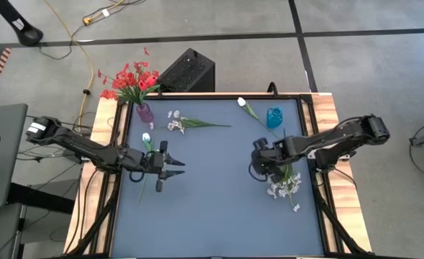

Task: Sort flowers into vase by color
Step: Put the bottom white flowers into the blue vase

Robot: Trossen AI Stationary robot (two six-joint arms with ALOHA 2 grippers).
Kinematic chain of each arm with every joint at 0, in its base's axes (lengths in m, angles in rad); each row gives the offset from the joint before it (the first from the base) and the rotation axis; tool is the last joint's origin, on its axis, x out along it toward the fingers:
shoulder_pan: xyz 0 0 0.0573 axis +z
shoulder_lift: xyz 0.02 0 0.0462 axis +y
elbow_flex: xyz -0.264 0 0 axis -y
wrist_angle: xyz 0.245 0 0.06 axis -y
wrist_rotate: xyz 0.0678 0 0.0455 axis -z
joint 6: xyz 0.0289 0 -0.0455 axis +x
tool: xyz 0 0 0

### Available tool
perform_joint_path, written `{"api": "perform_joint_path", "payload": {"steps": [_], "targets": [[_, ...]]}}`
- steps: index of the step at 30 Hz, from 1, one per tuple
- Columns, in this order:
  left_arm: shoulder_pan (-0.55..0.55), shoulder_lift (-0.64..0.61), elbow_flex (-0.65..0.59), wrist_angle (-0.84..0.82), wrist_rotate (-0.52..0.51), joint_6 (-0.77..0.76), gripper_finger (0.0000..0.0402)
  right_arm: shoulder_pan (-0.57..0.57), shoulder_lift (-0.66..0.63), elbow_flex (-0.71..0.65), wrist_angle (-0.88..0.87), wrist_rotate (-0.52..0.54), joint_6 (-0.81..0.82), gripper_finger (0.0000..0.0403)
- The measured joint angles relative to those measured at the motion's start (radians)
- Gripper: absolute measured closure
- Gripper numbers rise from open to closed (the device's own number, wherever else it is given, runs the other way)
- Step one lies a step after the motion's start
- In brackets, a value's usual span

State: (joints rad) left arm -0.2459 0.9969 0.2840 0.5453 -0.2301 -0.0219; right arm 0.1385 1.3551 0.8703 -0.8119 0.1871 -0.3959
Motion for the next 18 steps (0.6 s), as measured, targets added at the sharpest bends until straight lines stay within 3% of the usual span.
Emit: {"api": "perform_joint_path", "payload": {"steps": [4,8,12,18], "targets": [[0.000,0.005,0.000,0.006,-0.019,-0.023,0.0290,-0.050,0.017,0.000,-0.120,0.003,-0.363,0.0198],[0.000,0.002,0.000,0.013,-0.020,-0.049,0.0290,-0.072,0.047,-0.014,-0.276,0.046,-0.579,0.0198],[0.000,0.004,0.000,0.020,-0.021,-0.051,0.0290,-0.055,0.095,-0.047,-0.376,0.124,-0.697,0.0198],[0.000,0.004,0.000,0.031,-0.055,-0.053,0.0290,-0.027,0.185,-0.102,-0.380,0.133,-0.703,0.0198]]}}
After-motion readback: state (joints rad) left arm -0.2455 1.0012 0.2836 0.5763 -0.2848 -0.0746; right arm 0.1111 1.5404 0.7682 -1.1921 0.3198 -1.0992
